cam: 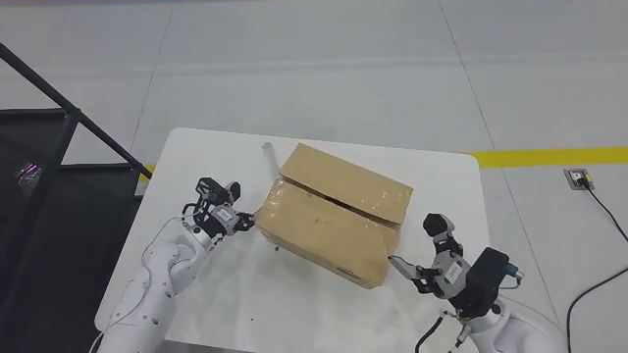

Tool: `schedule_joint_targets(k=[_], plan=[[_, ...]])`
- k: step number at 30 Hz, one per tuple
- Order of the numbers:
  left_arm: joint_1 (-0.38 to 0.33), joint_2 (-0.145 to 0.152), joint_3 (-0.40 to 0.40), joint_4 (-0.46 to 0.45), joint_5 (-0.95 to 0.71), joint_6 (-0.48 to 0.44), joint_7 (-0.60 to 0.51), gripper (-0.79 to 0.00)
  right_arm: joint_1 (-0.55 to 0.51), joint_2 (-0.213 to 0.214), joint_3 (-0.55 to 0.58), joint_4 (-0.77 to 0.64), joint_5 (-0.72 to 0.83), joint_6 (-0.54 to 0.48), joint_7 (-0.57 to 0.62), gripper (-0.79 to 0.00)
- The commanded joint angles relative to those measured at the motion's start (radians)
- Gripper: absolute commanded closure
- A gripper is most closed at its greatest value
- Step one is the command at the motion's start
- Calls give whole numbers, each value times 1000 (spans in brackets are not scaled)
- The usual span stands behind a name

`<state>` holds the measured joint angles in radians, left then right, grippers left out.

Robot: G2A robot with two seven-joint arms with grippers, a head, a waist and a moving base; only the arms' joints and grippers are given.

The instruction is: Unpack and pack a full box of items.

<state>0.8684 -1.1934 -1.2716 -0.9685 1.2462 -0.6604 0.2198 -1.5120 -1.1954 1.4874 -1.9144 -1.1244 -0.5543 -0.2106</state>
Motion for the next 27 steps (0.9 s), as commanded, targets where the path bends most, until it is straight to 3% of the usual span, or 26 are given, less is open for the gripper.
schedule_joint_targets(k=[1,7,13,17,19,21,27], plan=[[48,8,-17,-60,4,-1,-6,-785,9,0,-5,3,1,-2,5,-785],[161,26,-57,-205,-4,-21,-44,-785,25,1,-11,9,2,-8,10,-785],[239,40,-92,-292,-16,-40,-90,-785,31,2,-17,10,2,-10,10,-785],[264,43,-128,-314,-35,52,-108,-785,32,2,-20,12,2,-11,6,-785],[251,40,-130,-310,-28,143,-115,-785,31,2,-21,11,1,-9,5,-785],[230,34,-109,-291,-28,175,-110,-785,29,2,-24,8,-2,-9,4,-785],[74,0,12,-131,25,283,-83,-785,11,4,-16,-1,-8,-1,0,-785]])
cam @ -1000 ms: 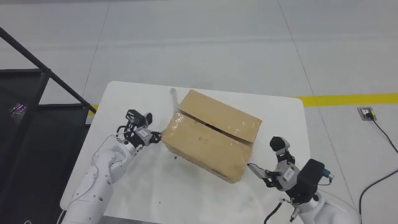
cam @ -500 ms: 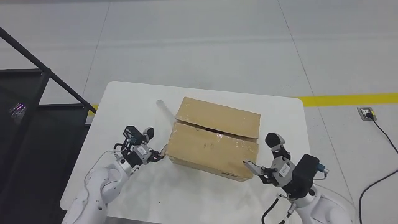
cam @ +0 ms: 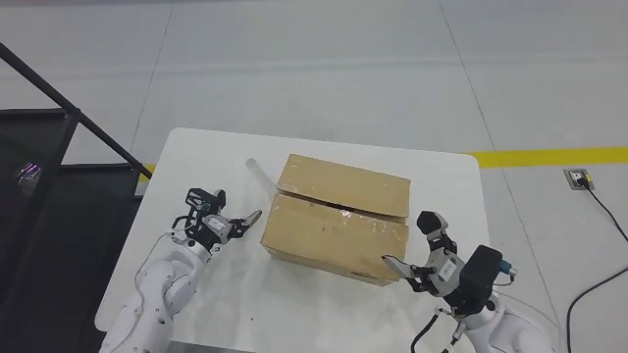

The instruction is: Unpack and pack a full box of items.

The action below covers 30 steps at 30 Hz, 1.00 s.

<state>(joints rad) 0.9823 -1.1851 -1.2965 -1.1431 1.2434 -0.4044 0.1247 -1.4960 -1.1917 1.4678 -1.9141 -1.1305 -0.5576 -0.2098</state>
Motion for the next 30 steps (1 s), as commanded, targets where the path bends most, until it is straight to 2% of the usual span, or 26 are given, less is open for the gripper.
schedule_joint_targets(k=[1,8,15,22,30], plan=[[-66,-18,62,77,27,39,25,-785,-11,1,7,-6,-5,6,-2,-785],[-225,-81,221,290,100,182,137,-785,-77,4,44,-26,-5,24,-34,-785],[-290,-124,268,423,94,325,314,-785,-112,7,71,-29,3,28,-55,-785],[-270,-118,232,452,117,402,473,-785,-67,6,52,-19,13,23,-20,-785],[-177,-86,147,383,131,464,496,-785,32,4,-2,16,20,1,28,-785]])
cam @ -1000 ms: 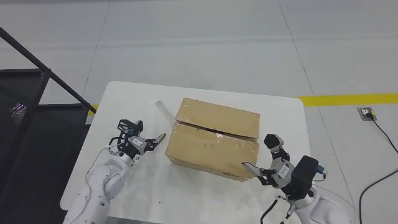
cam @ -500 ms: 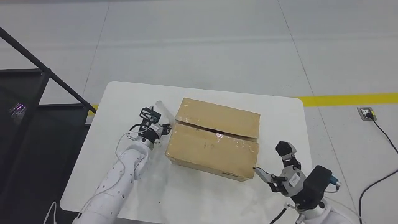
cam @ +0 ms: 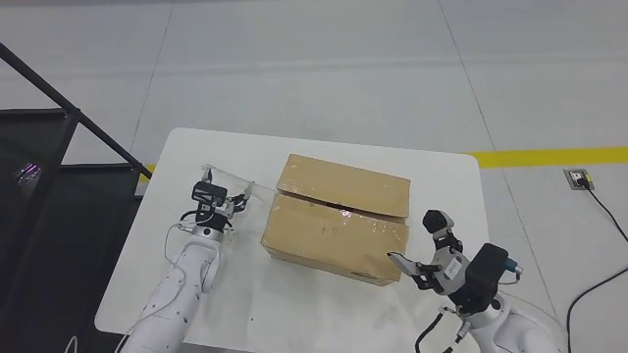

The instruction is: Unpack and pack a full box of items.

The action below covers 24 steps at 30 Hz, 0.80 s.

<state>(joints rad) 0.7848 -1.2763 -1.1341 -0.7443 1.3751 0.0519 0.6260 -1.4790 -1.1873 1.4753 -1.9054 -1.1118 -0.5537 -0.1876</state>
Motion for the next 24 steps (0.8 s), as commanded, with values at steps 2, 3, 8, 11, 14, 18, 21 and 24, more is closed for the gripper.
schedule_joint_targets(k=[2,3,8,11,14,18,21,24], plan=[[49,15,-38,-37,8,16,-25,-785,35,-2,-23,19,2,-6,12,-785],[63,19,-49,-46,12,19,-34,-785,45,-2,-28,25,3,-8,14,-785],[126,36,-78,-98,51,15,-90,-785,76,-3,-45,47,6,-14,21,-785],[159,43,-87,-135,84,7,-132,-785,85,-3,-50,53,7,-17,23,-785],[187,53,-102,-174,109,-19,-180,-785,90,-3,-55,55,5,-19,27,-785],[219,64,-123,-214,142,-47,-220,-785,92,-3,-58,57,4,-18,26,-785],[248,73,-139,-248,161,-80,-230,-785,89,-2,-58,55,4,-19,26,-785],[292,84,-166,-301,155,-147,-233,-785,86,-1,-56,54,8,-15,40,-785]])
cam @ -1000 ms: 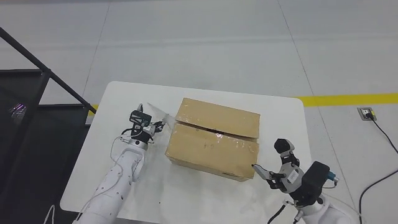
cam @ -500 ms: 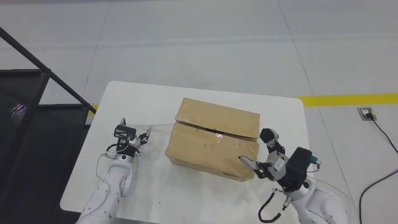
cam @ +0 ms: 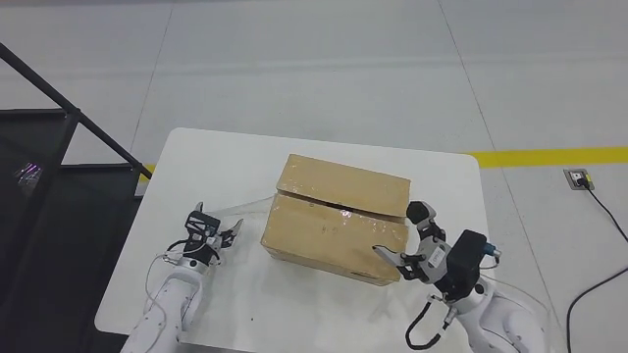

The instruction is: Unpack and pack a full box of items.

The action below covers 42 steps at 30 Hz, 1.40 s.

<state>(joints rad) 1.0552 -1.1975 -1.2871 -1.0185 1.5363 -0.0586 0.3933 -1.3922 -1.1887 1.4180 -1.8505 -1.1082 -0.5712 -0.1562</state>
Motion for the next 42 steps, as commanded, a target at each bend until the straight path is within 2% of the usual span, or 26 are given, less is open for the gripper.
schedule_joint_targets(k=[1,3,6,14,18,21,25,29,32,36,42], plan=[[41,11,-27,-51,-7,-65,0,-785,-1,1,3,-1,12,3,21,-785],[87,24,-61,-109,-1,-111,-3,-785,-2,2,6,-1,48,1,59,-785],[168,43,-122,-214,-16,-197,-18,-785,5,6,18,-10,98,-4,178,-785],[372,82,-275,-512,-84,-439,-59,-785,8,7,21,-16,98,2,186,-785],[425,88,-326,-602,-190,-525,-40,-785,16,8,37,-9,191,51,292,-785],[431,89,-349,-624,-275,-565,-40,-785,26,14,72,8,326,48,402,-785],[405,89,-352,-609,-398,-608,-69,-785,42,24,116,58,528,6,537,-785],[373,86,-340,-591,-479,-612,-109,-785,70,36,126,120,692,-26,705,-785],[349,84,-326,-581,-514,-607,-137,-785,107,43,115,177,777,-35,806,-785],[328,83,-308,-574,-534,-607,-159,-785,155,46,92,228,830,-37,860,-785],[312,80,-288,-579,-544,-600,-173,-785,149,60,99,247,1011,-241,924,-785]])
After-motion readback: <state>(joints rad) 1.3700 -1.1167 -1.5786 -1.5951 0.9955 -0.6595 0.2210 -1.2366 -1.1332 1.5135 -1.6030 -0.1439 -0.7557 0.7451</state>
